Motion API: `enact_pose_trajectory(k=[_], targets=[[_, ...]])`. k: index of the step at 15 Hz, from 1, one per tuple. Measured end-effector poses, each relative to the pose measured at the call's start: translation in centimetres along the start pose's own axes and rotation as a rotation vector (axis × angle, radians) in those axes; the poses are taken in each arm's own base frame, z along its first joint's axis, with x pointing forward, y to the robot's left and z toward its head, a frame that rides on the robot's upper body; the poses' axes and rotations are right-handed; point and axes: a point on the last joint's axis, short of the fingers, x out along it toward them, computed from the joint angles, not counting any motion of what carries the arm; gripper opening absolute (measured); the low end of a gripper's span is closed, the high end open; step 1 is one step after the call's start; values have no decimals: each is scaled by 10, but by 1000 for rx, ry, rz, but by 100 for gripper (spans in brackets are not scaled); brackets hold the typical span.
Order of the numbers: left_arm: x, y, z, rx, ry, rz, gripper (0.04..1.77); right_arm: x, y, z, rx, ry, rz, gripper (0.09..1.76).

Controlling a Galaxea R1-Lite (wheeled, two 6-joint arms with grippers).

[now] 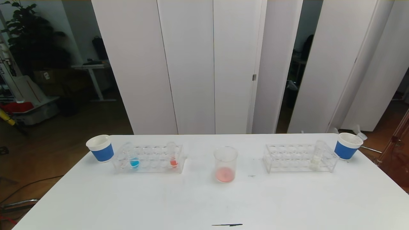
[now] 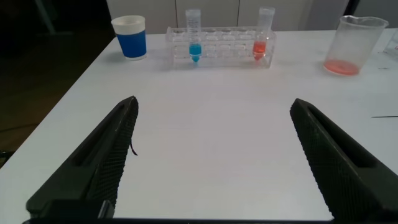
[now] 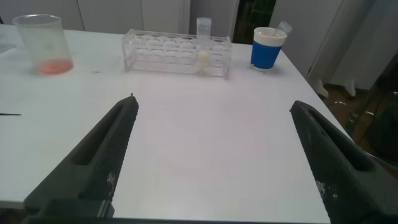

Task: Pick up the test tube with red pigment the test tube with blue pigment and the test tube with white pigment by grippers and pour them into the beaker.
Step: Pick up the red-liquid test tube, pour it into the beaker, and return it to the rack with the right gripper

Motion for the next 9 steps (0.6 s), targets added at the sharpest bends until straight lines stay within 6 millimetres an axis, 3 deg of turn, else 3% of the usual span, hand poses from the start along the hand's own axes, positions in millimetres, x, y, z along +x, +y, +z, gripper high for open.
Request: enact_pose_trajectory(k=[9], targets=[[0,0,0,0,0,0,175,0,0,-1,3,2,-4,175]])
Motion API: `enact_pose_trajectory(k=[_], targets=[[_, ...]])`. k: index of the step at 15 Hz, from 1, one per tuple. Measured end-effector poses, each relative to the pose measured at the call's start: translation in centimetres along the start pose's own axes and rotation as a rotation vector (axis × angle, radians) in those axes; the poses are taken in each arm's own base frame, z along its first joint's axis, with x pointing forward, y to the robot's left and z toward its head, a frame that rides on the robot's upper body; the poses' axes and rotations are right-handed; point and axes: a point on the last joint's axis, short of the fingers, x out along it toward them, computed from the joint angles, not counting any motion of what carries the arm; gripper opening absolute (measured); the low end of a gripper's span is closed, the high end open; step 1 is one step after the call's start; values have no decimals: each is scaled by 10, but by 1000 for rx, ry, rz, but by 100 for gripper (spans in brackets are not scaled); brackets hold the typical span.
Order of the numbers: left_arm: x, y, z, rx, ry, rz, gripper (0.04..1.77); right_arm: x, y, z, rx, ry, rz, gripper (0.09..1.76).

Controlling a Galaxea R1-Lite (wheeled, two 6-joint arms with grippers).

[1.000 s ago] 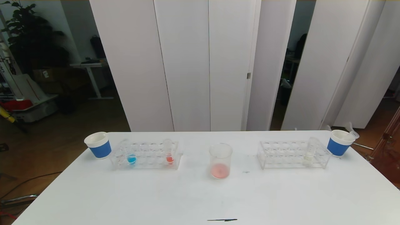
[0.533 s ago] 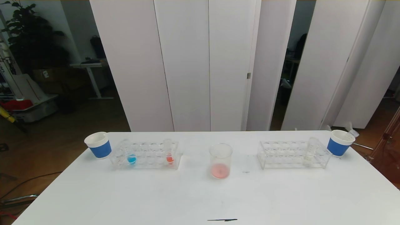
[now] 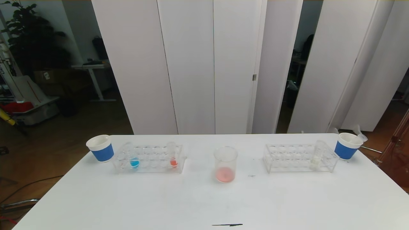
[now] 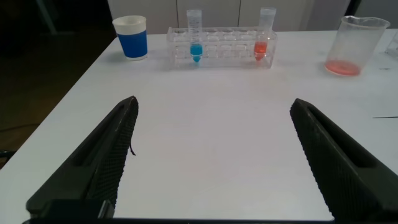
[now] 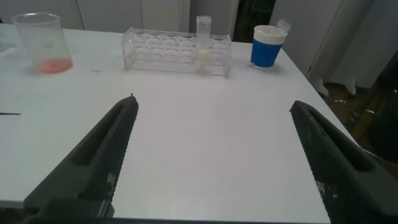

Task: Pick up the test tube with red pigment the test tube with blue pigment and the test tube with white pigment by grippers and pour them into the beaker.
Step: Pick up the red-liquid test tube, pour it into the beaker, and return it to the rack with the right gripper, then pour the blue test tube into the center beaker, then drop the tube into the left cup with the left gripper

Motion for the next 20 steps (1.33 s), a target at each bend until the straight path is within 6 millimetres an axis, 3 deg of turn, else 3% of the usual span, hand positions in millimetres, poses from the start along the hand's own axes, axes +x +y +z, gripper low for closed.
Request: enact_pose_trajectory(k=[12,17,20], targets=[[-2,0,8,8,-29,2,175,0,0,0,0,0,0,175],[-20,0,69,9,-123,3,175,0,0,0,0,0,0,175],[-11,1,117,7,-129,23,175,0,0,0,0,0,0,175]])
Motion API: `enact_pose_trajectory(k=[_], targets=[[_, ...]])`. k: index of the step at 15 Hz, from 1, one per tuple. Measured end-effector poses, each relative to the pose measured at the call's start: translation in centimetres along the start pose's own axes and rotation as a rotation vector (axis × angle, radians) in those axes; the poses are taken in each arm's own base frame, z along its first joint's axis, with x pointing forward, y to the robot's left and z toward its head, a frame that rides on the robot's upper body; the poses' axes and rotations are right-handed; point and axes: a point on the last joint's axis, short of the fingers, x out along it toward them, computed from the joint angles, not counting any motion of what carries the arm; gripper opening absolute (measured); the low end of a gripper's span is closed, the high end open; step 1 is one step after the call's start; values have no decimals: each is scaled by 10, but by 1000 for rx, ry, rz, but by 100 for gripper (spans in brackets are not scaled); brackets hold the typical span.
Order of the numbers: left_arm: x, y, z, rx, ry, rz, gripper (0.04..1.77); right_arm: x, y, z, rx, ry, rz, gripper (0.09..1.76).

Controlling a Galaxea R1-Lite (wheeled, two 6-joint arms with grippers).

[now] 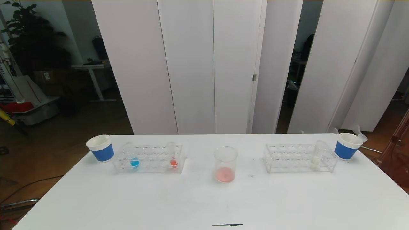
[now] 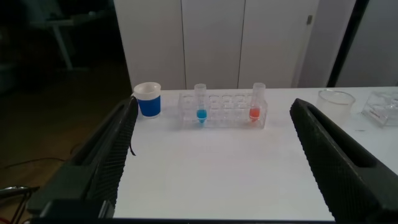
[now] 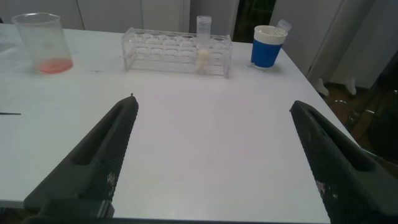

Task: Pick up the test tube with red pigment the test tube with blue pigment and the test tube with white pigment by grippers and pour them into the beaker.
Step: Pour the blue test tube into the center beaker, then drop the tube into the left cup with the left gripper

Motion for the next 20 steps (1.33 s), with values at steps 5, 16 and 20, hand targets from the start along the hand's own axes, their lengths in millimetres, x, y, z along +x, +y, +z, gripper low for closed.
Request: enact_pose_trajectory(k=[5,16,20], targets=[[73,-1,50,-3,7,21,175,0,0,0,0,0,0,175],[242,-13,-32,1,230,-8,175,0,0,0,0,0,0,175],[258,-19,-83,-4,295,-25,175,0,0,0,0,0,0,175]])
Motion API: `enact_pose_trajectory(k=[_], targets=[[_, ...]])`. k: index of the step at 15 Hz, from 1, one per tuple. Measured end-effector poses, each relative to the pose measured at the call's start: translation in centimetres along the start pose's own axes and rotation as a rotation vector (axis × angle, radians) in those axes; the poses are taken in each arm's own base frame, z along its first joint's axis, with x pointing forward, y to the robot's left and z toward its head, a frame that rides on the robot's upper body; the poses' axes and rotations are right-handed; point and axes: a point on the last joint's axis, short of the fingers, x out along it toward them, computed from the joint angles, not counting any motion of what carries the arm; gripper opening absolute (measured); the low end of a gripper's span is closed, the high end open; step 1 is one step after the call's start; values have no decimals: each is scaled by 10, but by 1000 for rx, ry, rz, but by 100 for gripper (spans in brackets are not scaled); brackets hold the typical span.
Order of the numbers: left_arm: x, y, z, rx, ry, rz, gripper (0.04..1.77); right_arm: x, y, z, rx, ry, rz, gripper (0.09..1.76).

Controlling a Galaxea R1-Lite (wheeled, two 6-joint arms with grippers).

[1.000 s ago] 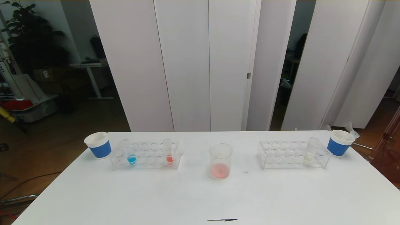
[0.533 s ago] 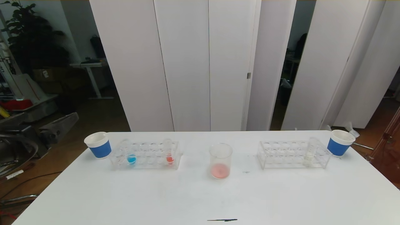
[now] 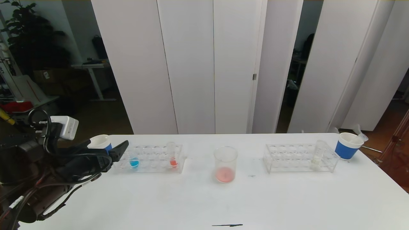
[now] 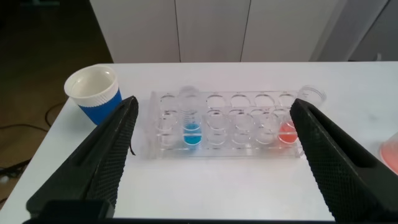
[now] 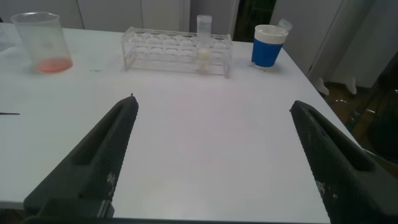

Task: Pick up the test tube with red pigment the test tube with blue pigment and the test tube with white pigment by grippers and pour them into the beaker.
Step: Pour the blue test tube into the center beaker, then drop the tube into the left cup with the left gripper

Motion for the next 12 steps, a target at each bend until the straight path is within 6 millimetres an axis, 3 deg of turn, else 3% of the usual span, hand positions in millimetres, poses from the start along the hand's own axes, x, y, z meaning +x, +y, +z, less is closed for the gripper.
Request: enact_pose_trajectory(k=[4,12], targets=[[17,-1,-30,-49,115,3,175,0,0,0,0,0,0,175],[59,2,-55,-113,112,51,175,0,0,0,0,0,0,175]])
